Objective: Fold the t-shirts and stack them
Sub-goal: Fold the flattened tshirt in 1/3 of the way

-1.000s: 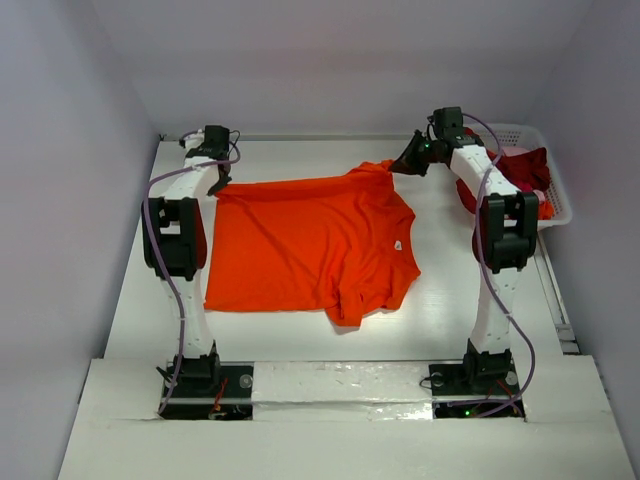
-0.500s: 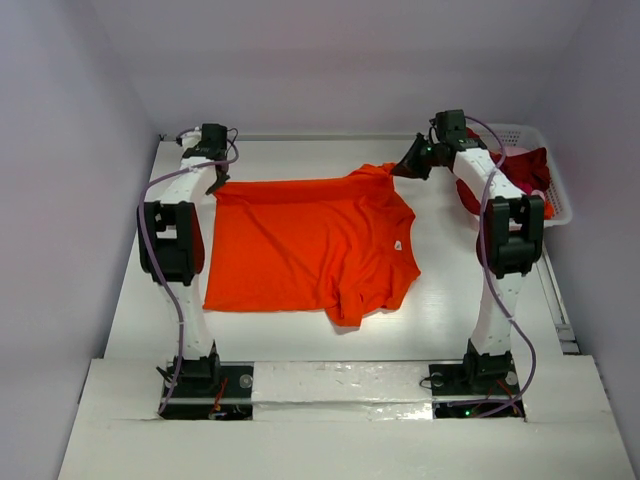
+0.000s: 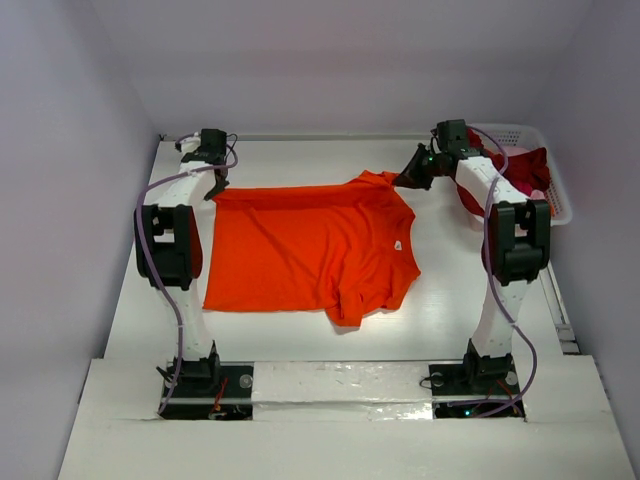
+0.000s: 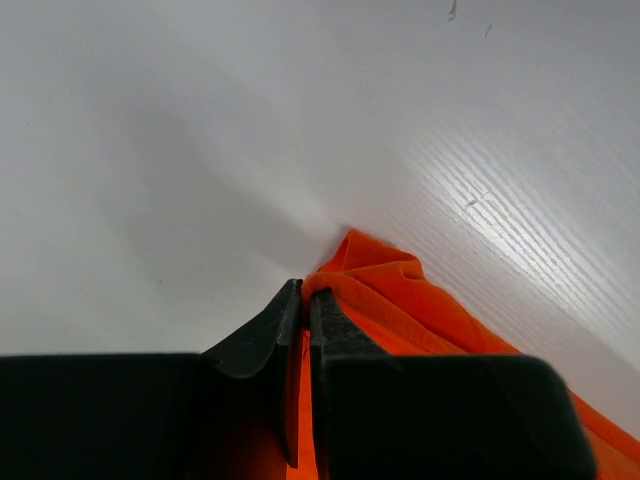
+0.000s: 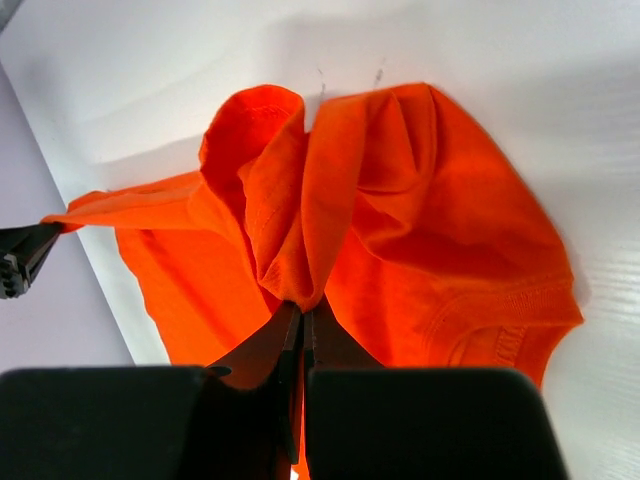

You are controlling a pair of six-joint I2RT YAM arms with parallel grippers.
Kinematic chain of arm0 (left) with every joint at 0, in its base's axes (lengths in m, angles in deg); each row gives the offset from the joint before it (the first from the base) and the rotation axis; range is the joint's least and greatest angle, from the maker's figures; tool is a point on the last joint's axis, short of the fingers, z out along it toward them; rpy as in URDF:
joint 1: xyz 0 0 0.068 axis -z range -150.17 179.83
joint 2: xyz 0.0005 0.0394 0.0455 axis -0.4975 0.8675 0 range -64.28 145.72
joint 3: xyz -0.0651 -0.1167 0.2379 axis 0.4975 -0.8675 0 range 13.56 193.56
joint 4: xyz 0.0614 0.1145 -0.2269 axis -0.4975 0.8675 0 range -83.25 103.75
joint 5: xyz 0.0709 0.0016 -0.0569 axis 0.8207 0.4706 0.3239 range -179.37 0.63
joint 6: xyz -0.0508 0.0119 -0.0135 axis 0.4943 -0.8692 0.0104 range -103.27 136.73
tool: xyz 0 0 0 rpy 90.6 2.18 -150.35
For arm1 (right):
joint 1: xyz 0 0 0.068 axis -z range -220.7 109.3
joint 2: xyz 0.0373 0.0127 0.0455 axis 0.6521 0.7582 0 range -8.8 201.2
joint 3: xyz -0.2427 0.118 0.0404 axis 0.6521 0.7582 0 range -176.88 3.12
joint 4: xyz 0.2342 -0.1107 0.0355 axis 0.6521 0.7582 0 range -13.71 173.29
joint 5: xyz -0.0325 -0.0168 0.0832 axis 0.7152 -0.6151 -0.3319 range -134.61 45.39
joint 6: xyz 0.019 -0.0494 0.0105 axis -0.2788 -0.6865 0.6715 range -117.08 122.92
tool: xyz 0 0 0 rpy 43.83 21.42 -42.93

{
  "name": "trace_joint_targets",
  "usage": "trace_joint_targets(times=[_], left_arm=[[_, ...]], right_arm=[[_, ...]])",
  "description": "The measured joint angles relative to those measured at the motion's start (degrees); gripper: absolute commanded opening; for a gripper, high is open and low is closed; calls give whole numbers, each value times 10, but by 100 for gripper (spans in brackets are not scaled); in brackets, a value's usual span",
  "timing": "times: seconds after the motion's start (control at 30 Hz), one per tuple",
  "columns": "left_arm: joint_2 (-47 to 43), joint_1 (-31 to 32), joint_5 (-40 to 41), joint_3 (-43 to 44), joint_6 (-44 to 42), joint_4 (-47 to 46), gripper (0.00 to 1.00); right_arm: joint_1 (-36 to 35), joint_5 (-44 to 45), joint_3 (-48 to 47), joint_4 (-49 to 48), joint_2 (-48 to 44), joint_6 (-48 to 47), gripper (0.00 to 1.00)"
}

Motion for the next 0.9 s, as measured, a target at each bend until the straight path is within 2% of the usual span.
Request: trace_joint_targets(times=[0.9], left_arm=[[-29, 0, -5, -31, 0, 5, 0]], right_arm=[[0, -1, 122, -20, -70, -2, 0]])
